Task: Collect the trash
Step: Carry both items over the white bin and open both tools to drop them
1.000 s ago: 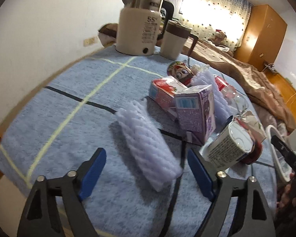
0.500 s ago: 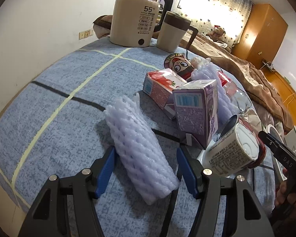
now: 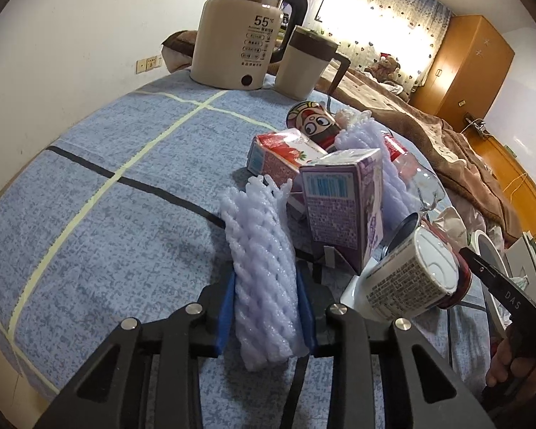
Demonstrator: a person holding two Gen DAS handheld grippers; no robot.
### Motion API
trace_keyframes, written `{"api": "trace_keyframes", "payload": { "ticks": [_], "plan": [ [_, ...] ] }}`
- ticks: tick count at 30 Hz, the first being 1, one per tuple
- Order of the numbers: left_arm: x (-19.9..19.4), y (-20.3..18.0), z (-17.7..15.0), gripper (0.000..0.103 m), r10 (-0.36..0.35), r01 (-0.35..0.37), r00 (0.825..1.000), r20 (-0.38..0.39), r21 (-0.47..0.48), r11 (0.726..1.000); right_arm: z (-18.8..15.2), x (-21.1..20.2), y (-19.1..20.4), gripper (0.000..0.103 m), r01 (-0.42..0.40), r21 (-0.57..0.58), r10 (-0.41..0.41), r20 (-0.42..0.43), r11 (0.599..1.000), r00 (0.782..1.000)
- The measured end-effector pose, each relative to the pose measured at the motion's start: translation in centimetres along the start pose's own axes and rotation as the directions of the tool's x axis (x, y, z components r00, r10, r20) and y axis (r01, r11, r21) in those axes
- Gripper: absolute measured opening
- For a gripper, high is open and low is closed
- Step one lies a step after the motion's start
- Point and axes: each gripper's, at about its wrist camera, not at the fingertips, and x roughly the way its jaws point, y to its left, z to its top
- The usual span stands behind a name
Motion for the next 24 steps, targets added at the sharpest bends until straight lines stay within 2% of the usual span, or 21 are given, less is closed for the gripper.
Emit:
{"api": "trace_keyframes", "payload": {
  "ticks": [7, 13, 18, 24],
  "plan": [
    [-2.3, -0.4, 0.3, 0.033, 0.006, -0.007, 0.998, 0.056, 0.024, 1.0, 0.0, -1.8, -0.3, 0.007, -0.013, 0.025, 0.012, 0.043, 1.0, 0.999],
    [-4.7, -2.1, 1.2, 0.033, -0.027, 0.02, 0.993, 0.114, 0.064, 0.998, 0.2, -3.9, -0.7, 0.007, -0.03, 0.039, 0.026, 0.083, 0.999, 0.996],
    [-5.5, -5.4, 2.1, 0.033, -0.105, 0.087, 0.987, 0.125, 0.142, 0.986, 0.6, -6.4, -2.4, 0.007, -0.015, 0.079, 0.004, 0.129, 0.997, 0.992],
    [-4.9, -10.7, 2.9, 0.033, -0.214, 0.186, 0.972, 0.093, 0.244, 0.952, 1.1, -8.8, -5.2, 0.007, 0.031, 0.122, -0.051, 0.164, 0.992, 0.985]
  ]
}}
